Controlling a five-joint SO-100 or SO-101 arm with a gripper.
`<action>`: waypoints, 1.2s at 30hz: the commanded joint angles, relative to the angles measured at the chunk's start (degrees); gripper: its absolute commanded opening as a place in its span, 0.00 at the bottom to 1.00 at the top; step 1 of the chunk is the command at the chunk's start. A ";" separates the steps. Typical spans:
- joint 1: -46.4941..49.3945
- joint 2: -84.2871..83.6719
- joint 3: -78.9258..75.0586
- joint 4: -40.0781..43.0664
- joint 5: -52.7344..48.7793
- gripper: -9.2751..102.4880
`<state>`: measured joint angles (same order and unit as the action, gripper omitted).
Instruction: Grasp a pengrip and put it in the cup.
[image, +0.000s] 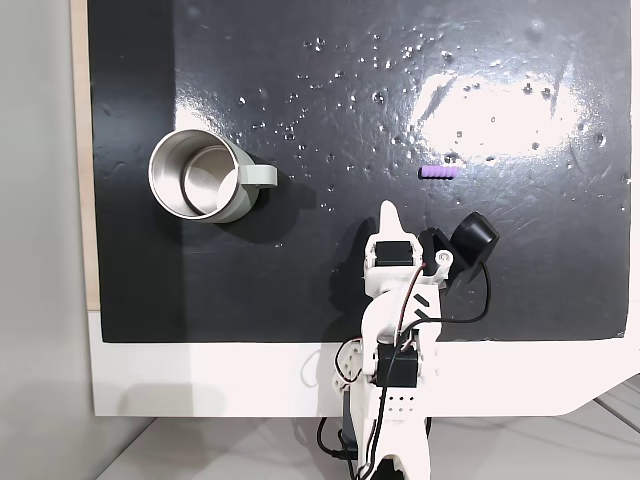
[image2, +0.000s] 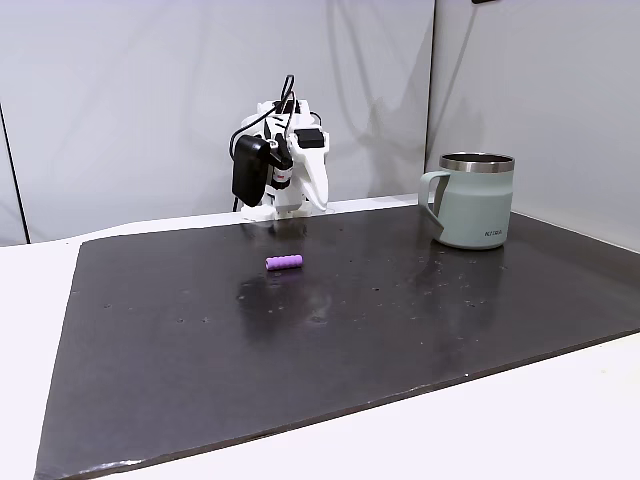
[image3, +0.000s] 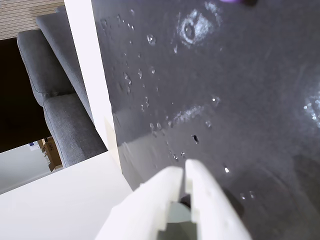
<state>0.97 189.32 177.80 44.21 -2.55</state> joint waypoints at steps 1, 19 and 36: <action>-0.44 0.79 -0.26 0.09 -0.18 0.08; 5.45 -5.71 -18.72 6.86 -8.88 0.08; 15.56 -59.15 -54.40 8.17 -13.45 0.24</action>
<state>15.91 133.86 129.73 51.42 -14.85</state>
